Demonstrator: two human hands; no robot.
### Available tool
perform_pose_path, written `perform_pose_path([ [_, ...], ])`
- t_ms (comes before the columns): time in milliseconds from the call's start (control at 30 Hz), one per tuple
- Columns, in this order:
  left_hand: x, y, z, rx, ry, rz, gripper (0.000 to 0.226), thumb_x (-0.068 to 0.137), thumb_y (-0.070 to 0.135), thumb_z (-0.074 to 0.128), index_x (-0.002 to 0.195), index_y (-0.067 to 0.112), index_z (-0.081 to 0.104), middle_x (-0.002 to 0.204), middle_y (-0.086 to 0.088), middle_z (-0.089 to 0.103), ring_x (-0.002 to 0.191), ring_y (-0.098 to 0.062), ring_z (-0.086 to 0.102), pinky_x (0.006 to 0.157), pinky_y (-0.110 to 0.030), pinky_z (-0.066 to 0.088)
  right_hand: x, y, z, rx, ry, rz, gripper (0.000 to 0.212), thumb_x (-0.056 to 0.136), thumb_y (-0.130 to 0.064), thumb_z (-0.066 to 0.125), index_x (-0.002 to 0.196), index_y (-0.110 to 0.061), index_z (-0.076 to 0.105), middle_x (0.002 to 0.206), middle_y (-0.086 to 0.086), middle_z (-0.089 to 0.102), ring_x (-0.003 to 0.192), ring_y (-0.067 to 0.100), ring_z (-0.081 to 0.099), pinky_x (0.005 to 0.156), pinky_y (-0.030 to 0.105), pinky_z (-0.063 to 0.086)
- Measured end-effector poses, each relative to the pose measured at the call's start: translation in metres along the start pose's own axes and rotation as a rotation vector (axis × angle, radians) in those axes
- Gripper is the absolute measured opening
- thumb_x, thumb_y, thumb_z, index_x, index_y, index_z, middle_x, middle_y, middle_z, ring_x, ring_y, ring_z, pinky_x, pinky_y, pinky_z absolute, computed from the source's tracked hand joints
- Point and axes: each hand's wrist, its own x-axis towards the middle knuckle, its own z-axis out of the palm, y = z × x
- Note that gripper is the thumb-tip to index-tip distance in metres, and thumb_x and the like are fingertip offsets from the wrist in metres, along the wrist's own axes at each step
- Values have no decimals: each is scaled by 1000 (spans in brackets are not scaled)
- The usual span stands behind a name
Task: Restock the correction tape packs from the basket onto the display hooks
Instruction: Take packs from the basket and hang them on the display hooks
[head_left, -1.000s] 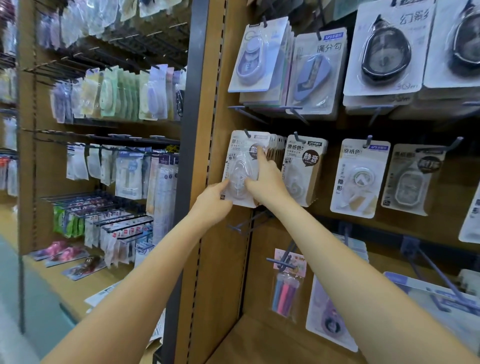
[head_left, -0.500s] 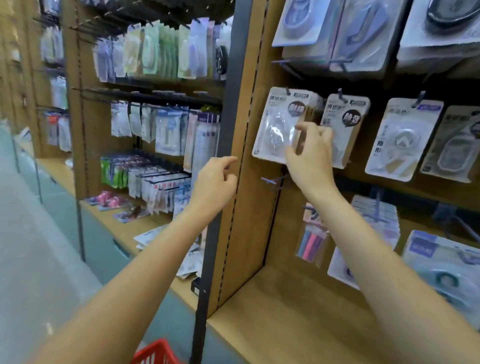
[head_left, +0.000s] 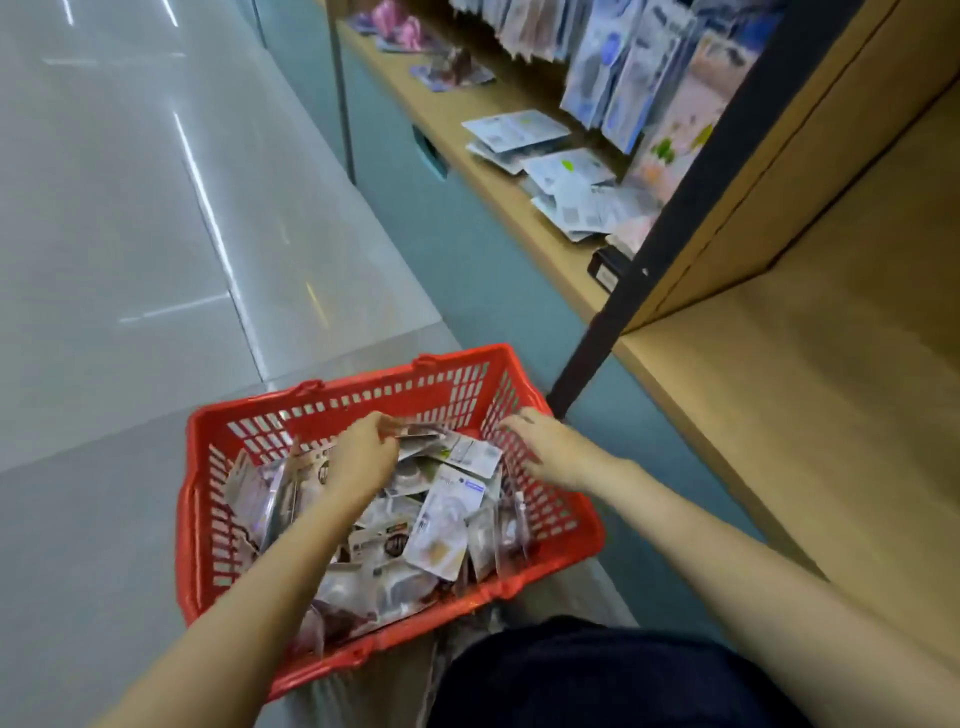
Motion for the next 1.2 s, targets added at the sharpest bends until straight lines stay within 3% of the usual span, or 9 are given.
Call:
perform_pose_path([
  [200, -2, -61, 90, 217, -322, -16, 44, 87, 5, 47, 131, 9, 49, 129, -14, 56, 117, -28, 53, 94, -33, 44, 42, 30, 85, -353, -435, -142, 56, 94, -1, 40, 145, -20, 29, 150, 2, 29, 134, 29, 29, 101, 41, 35],
  [333, -6, -67, 130, 523, -392, -3, 56, 92, 14, 46, 143, 6, 24, 143, -13, 36, 131, -28, 32, 102, -33, 31, 47, 40, 109, -466, -495, -274, 52, 98, -13, 36, 147, -23, 24, 156, 1, 20, 142, 24, 18, 107, 38, 27],
  [400, -5, -66, 137, 584, -386, 21, 58, 92, 14, 47, 143, 8, 20, 141, -13, 38, 129, -29, 33, 99, -34, 34, 49, 44, 119, -375, -432, -255, 49, 93, -39, 48, 139, -23, 42, 146, 3, 40, 134, 24, 36, 86, 25, 42],
  [467, -1, -67, 138, 425, -380, -20, 61, 86, 11, 54, 140, 9, 27, 128, -15, 49, 119, -29, 45, 91, -35, 41, 51, 47, 132, -225, -379, -198, 50, 86, -46, 56, 130, -22, 51, 129, 3, 54, 124, 26, 48, 70, 19, 44],
  [600, 0, -65, 125, 77, -365, -108, 51, 81, 0, 57, 128, 7, 41, 84, 0, 55, 85, -21, 55, 71, -30, 44, 58, 46, 132, -99, -380, -49, 59, 73, -16, 70, 122, -28, 40, 124, 9, 48, 118, 33, 45, 94, 41, 39],
  [833, -17, -54, 111, -22, -365, -59, 19, 90, 3, 53, 106, 11, 59, 88, 1, 59, 80, -15, 59, 75, -26, 51, 47, 46, 106, 58, -235, -85, 27, 80, -18, 68, 106, -13, 64, 122, 2, 52, 116, 21, 38, 92, 34, 30],
  [1000, 6, -22, 49, -332, 25, -67, 15, 91, 5, 50, 100, 9, 62, 88, -1, 62, 78, -19, 60, 65, -27, 53, 37, 41, 49, 733, 163, 127, 25, 79, -21, 74, 61, -14, 58, 65, -8, 57, 63, 3, 51, 65, 25, 39],
  [1100, 17, 6, 9, -518, 164, -40, 10, 92, 11, 53, 93, 14, 62, 91, -6, 64, 91, -30, 62, 82, -48, 53, 24, 33, 4, 1303, 300, 261, 8, 77, -15, 72, 74, -8, 68, 70, 4, 69, 64, 12, 62, 67, 29, 49],
  [1200, 11, 46, -17, -607, 144, 30, 10, 95, 14, 49, 94, 18, 58, 94, -9, 63, 87, -27, 63, 74, -39, 54, 5, 25, -39, 1456, 309, 232, 19, 75, -16, 70, 87, -2, 68, 82, 14, 72, 75, 26, 65, 77, 37, 53],
])
